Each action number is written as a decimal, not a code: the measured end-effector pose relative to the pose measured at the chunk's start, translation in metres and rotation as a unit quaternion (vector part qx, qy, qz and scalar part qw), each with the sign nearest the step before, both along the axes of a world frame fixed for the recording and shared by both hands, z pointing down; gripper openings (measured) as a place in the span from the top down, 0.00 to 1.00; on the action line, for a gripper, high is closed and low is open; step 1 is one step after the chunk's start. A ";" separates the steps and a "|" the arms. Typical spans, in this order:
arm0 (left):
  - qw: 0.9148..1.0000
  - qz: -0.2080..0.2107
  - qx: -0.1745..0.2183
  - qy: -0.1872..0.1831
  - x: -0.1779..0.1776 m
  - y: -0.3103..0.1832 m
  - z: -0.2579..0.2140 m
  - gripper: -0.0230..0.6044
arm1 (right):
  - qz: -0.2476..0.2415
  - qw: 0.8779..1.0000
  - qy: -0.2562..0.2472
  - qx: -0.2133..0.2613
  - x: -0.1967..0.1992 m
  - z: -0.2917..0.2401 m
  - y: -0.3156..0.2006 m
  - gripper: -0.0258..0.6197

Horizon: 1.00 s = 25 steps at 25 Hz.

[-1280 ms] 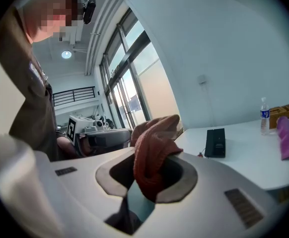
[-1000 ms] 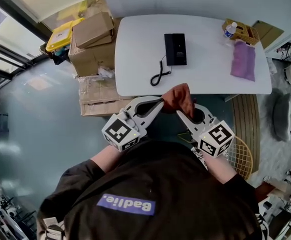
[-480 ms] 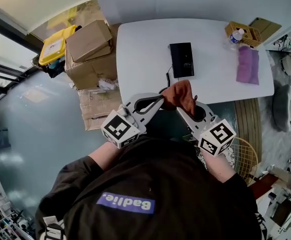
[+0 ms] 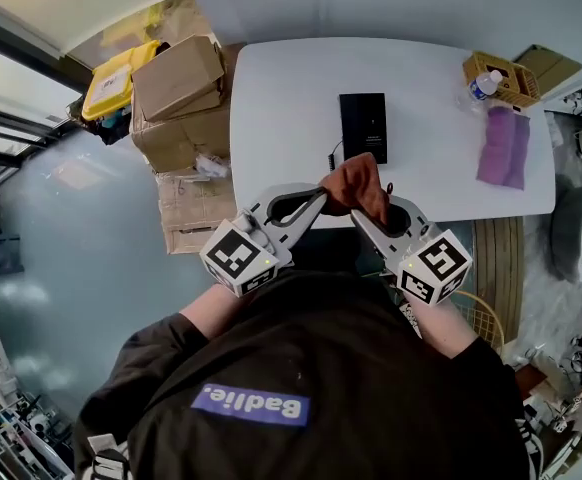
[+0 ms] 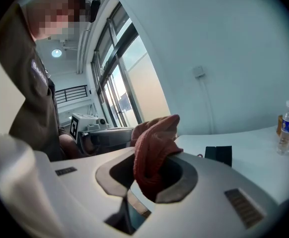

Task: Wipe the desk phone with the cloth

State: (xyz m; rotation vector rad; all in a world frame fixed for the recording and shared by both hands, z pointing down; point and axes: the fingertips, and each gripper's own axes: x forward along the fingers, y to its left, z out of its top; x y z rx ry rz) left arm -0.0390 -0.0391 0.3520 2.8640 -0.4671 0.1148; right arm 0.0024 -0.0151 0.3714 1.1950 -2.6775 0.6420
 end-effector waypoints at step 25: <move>0.997 -0.071 -0.028 -0.010 0.079 -0.061 0.041 0.94 | -0.061 0.998 0.003 -0.010 0.086 0.040 -0.074 0.82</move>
